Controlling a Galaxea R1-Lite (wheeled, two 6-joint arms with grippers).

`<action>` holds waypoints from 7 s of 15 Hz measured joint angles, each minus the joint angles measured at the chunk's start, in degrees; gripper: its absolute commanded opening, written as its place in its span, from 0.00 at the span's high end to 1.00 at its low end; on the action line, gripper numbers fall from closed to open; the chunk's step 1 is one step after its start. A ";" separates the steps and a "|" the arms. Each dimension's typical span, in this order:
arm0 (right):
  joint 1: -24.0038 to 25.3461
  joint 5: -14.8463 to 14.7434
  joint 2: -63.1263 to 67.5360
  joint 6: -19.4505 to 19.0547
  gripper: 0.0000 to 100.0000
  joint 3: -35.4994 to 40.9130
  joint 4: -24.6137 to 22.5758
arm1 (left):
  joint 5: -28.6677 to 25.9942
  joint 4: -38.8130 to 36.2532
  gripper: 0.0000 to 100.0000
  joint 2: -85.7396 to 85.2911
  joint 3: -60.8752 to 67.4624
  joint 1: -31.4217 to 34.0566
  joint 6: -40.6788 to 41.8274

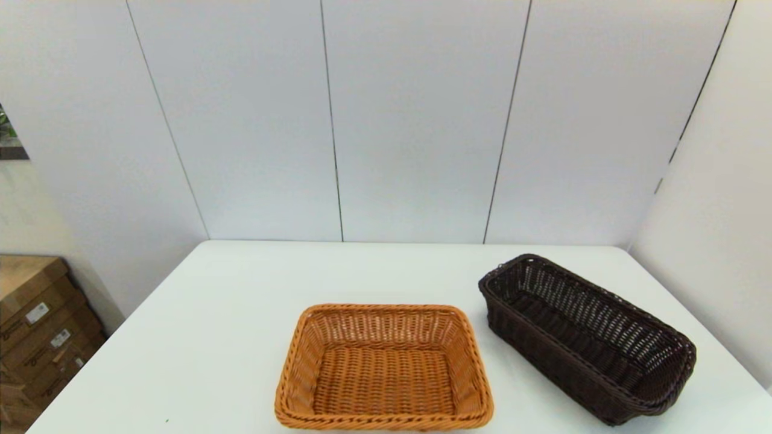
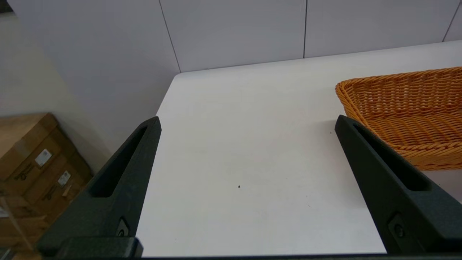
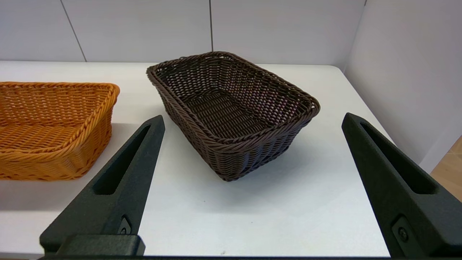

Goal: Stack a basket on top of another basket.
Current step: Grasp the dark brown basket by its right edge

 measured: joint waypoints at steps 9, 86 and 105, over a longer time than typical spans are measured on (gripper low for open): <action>-0.02 0.00 0.00 0.02 0.00 0.00 0.00 | 0.63 -3.95 0.00 -4.21 7.67 -0.20 -2.88; -16.75 -3.04 46.26 27.84 0.00 -43.56 42.05 | 1.00 -4.08 0.00 -4.25 7.72 -0.24 -6.28; 11.68 0.89 68.45 51.66 0.00 -49.92 43.36 | 1.02 -4.06 0.00 -4.25 7.72 -0.22 -6.25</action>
